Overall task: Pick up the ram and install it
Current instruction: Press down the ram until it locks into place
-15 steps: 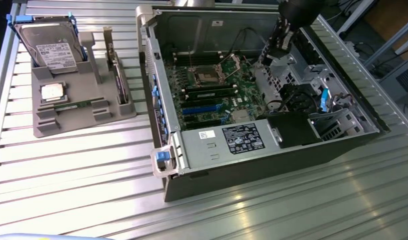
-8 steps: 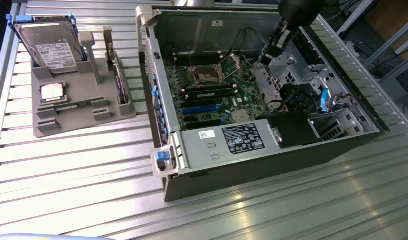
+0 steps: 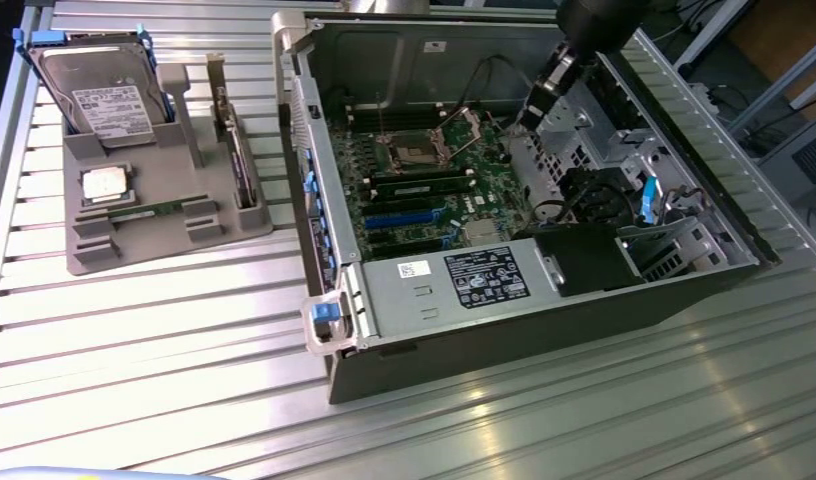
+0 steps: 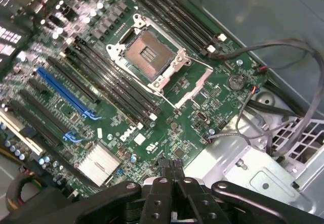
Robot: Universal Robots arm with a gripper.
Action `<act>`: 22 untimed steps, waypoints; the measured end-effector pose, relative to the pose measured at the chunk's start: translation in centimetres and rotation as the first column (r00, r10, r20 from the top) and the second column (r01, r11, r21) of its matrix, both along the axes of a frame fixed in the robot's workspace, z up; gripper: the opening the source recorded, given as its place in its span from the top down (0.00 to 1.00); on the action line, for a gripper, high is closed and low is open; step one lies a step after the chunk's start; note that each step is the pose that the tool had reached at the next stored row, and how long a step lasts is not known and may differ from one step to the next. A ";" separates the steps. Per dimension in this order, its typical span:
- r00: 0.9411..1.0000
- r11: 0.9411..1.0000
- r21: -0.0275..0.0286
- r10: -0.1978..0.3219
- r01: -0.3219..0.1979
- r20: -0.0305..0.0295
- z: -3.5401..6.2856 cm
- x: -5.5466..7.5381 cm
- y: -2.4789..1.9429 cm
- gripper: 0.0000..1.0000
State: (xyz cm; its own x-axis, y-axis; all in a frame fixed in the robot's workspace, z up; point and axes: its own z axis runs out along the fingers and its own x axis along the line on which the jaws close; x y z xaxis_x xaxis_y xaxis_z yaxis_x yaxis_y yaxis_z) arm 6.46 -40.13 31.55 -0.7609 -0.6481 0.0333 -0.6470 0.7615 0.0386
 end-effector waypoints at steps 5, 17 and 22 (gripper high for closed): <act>0.995 0.995 0.000 -0.097 0.097 0.000 0.00 0.0 0.00 0.89; 0.916 0.916 0.000 -0.402 0.402 0.000 -0.02 0.0 0.00 0.89; 0.857 0.857 0.000 -0.515 0.515 0.000 -0.03 0.0 0.00 0.89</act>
